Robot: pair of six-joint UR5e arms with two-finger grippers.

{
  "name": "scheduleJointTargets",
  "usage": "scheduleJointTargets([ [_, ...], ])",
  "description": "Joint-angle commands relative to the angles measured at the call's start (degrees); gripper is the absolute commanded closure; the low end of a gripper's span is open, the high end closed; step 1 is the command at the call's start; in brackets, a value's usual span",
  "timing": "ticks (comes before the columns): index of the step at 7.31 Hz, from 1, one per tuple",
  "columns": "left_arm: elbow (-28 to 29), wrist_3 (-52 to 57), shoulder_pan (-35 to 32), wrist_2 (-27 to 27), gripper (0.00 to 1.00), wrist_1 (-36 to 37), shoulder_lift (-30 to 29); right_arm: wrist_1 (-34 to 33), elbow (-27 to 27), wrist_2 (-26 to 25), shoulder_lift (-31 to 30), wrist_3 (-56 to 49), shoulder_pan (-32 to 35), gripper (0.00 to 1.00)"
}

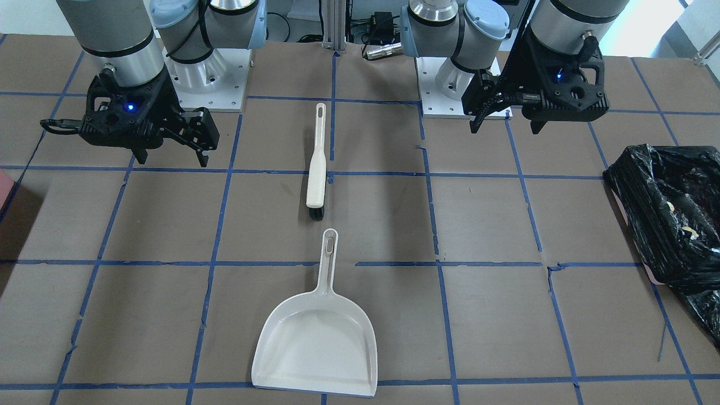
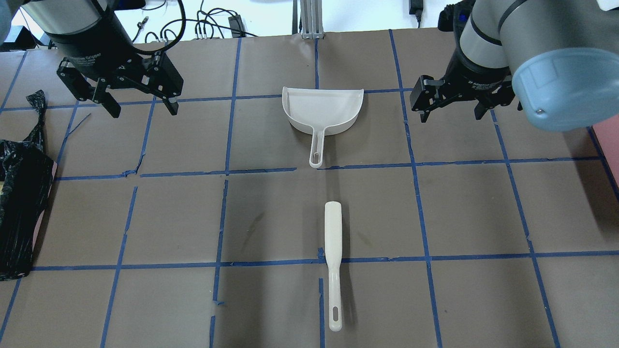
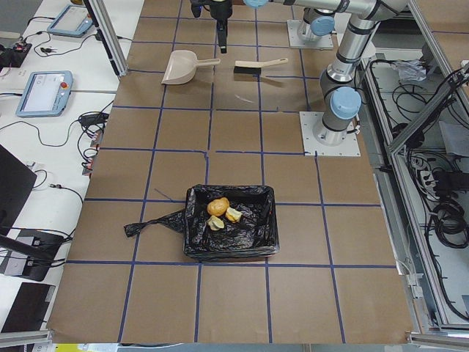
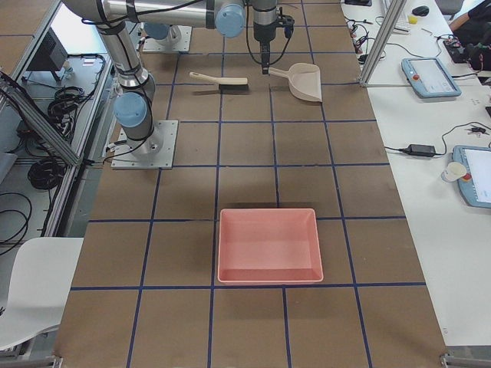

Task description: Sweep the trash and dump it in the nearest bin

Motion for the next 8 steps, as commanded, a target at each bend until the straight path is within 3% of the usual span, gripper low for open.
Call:
scheduleJointTargets([
  [1,0.76,-0.16,0.13,0.33,0.0,-0.48,-0.43,-0.01,-0.04,0.02,-0.04,0.03,0.0,0.0],
  [8,2.61,-0.07,0.49,0.15,0.0,-0.57,-0.87,-0.01,-0.12,0.1,0.05,-0.14,-0.18,0.0],
])
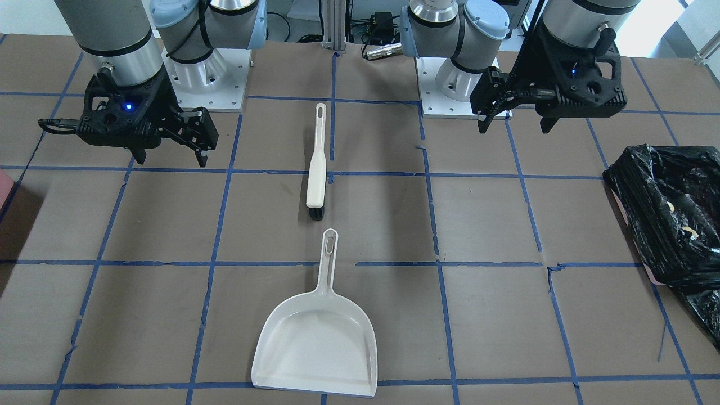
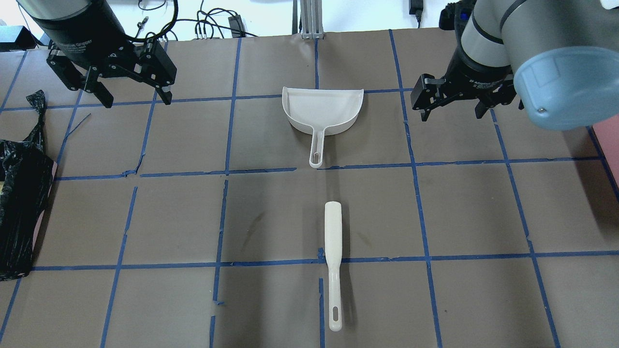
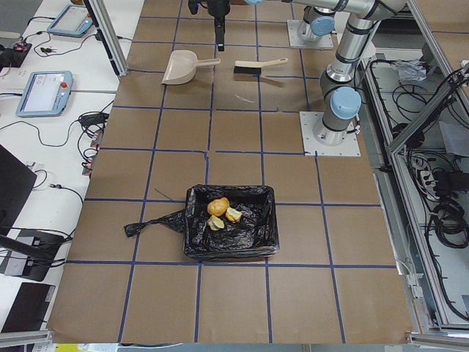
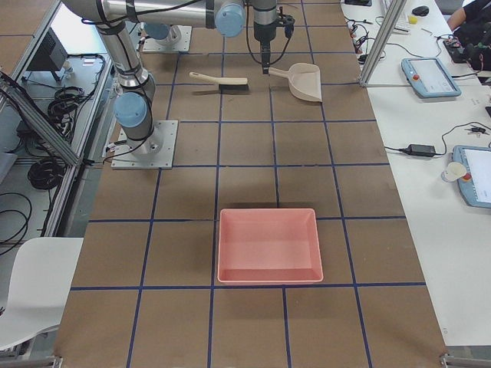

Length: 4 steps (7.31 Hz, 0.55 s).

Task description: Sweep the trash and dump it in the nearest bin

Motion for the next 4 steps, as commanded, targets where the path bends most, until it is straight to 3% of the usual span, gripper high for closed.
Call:
scheduleJointTargets([
  [1,0.31,0.0,0.05,-0.24,0.0,0.23,0.14,0.0,0.12,0.0,0.02,0.18,0.08,0.0],
  [4,-0.57,-0.96,0.05,-0.15,0.0,1.72,-0.38,-0.09,-0.4,0.0,0.28,0.09,-0.01,0.0],
])
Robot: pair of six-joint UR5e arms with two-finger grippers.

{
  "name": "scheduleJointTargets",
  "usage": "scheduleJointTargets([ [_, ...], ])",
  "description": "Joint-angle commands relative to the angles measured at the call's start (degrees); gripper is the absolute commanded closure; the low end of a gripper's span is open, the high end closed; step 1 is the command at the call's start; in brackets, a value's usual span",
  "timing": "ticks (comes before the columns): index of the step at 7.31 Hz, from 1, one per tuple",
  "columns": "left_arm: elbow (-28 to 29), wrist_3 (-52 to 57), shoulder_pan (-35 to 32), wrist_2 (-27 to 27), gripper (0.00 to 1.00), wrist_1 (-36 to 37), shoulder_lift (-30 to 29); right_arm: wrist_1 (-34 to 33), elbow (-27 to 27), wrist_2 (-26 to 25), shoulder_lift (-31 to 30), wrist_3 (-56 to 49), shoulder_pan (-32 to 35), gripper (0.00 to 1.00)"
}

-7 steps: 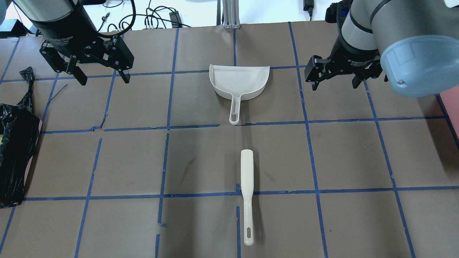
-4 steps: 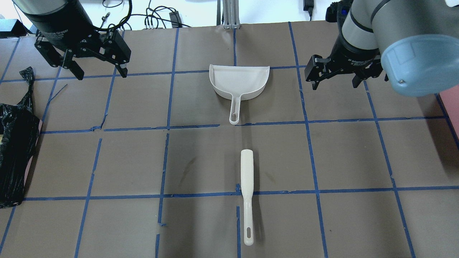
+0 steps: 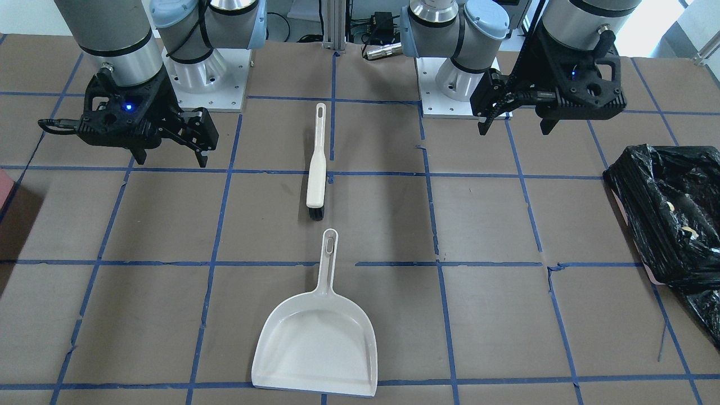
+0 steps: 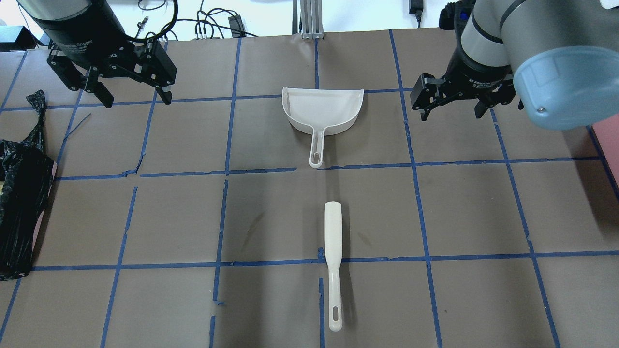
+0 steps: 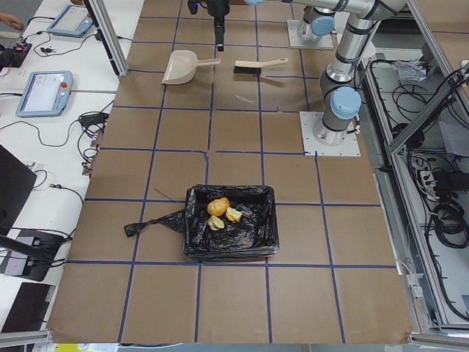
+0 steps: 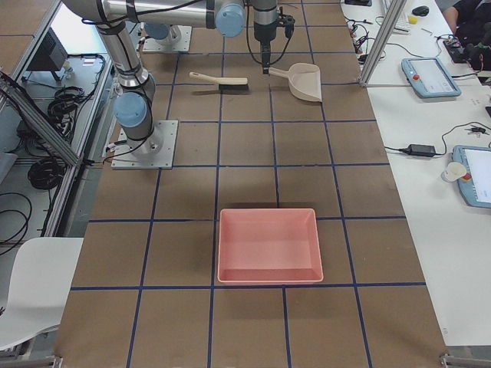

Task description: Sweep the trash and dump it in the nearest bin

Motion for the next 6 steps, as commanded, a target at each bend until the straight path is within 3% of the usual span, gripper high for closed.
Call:
scheduleJointTargets([
  [1,1.0,-0.46,0.53,-0.67,0.0,2.89,0.02,-0.01,-0.17,-0.14,-0.09,0.05,0.16,0.0],
  [6,2.32,-0.46,0.44,-0.68,0.0,3.18,0.12,0.07,0.01,0.12,0.0,0.05,0.16,0.0],
])
